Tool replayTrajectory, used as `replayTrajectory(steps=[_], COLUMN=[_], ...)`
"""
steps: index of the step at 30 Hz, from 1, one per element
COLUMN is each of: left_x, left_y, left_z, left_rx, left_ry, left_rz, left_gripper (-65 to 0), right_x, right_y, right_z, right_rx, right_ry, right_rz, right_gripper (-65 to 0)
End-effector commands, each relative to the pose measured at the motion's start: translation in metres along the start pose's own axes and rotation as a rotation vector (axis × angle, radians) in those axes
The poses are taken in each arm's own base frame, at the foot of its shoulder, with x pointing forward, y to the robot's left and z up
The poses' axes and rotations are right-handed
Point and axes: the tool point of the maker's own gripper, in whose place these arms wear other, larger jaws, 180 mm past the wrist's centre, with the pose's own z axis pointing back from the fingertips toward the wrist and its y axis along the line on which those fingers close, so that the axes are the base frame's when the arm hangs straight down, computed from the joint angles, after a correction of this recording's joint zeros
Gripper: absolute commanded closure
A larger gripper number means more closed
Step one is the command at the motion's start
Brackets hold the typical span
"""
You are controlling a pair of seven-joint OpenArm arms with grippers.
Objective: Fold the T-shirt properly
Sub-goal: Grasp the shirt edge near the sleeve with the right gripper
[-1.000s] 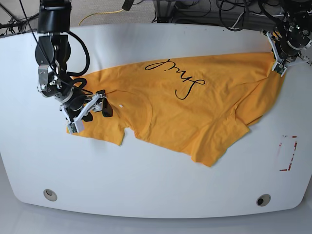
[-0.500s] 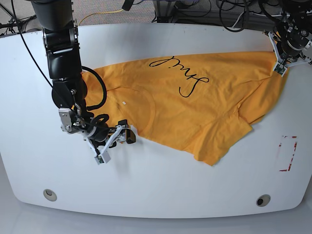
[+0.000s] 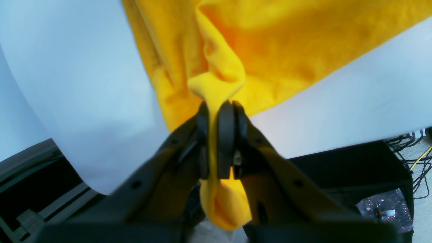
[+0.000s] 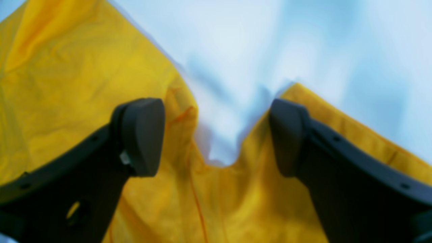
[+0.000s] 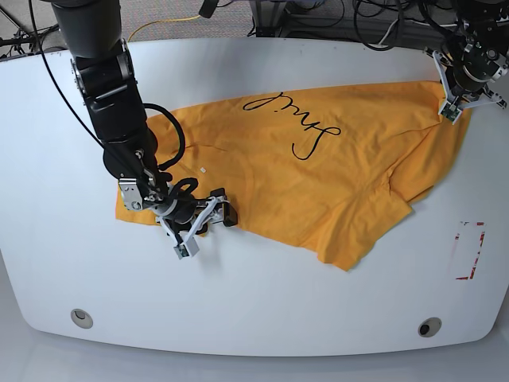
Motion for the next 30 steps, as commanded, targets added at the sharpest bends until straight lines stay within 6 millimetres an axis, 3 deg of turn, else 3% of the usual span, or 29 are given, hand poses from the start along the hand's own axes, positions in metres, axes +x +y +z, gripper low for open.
replayTrajectory(steps=[1, 8, 16, 25, 30], left_x=[0.004, 0.006, 0.007, 0.005, 0.001], left_y=[0.007, 0.003, -0.001, -0.001, -0.001], left_z=[0.004, 0.003, 0.002, 0.000, -0.004], left_rx=[0.023, 0.010, 0.000, -0.004, -0.011], left_ry=[-0.014, -0.018, -0.017, -0.012, 0.001], left_rz=[-0.009, -0.018, -0.025, -0.021, -0.013], left_gripper=[0.0, 0.0, 0.0, 0.0, 0.0], right_x=[0.012, 0.025, 0.036, 0.037, 0.035], right_y=[0.005, 0.029, 0.040, 0.042, 0.056], right_z=[-0.001, -0.003, -0.002, -0.002, -0.008], right_rx=[0.014, 0.056, 0.076, 0.081, 0.105], right_ry=[-0.008, -0.035, -0.061, -0.049, -0.049], right_rz=[0.013, 0.036, 0.054, 0.056, 0.054], right_gripper=[-46.6, -46.6, -46.6, -46.6, -46.6])
